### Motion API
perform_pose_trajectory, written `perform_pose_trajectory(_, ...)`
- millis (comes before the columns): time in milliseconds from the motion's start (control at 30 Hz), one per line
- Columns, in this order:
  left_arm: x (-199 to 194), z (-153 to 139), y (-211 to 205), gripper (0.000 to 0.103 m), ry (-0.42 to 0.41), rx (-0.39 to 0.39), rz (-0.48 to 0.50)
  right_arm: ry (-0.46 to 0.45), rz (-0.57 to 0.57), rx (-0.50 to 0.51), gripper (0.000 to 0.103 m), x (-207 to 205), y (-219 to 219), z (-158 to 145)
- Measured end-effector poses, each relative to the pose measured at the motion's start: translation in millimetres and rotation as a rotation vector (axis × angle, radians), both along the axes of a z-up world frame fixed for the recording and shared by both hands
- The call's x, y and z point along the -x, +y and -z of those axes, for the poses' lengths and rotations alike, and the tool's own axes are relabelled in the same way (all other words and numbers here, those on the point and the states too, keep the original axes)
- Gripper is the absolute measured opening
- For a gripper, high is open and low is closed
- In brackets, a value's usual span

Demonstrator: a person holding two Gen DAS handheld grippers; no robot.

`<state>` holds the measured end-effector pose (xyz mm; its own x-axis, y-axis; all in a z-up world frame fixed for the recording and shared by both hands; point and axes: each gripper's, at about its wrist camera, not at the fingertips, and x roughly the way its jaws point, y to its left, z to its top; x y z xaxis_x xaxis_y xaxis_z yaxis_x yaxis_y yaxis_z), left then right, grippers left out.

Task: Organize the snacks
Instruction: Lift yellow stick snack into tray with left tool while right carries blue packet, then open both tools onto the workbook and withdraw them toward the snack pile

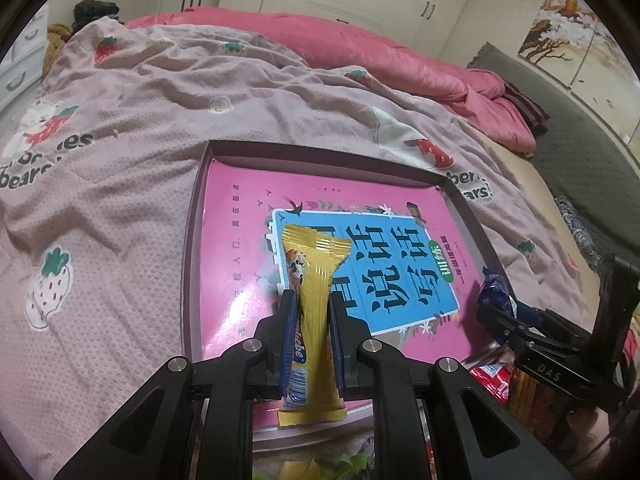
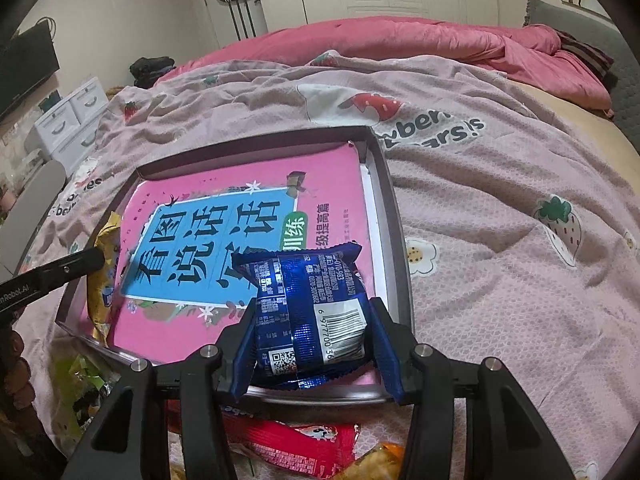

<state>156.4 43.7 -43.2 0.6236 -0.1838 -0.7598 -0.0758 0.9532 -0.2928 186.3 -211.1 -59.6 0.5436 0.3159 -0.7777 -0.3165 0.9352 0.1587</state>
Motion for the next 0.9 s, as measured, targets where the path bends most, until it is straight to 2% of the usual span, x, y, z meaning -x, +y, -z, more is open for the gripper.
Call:
perform_pose_trajectory(267, 1, 3, 2, 0.023, 0.018, 0.003, -0.009, 0.002, -0.009, 0.020, 0.053, 1, 3, 2)
perform_pose_trajectory(400, 2, 2, 2, 0.035, 0.019, 0.008, -0.013, 0.000, -0.008, 0.017, 0.053, 1, 3, 1)
perform_pose_trajectory(900, 16, -19, 11, 0.038, -0.011, 0.009, -0.027, -0.041, 0.023, -0.036, 0.058, 4, -11, -16)
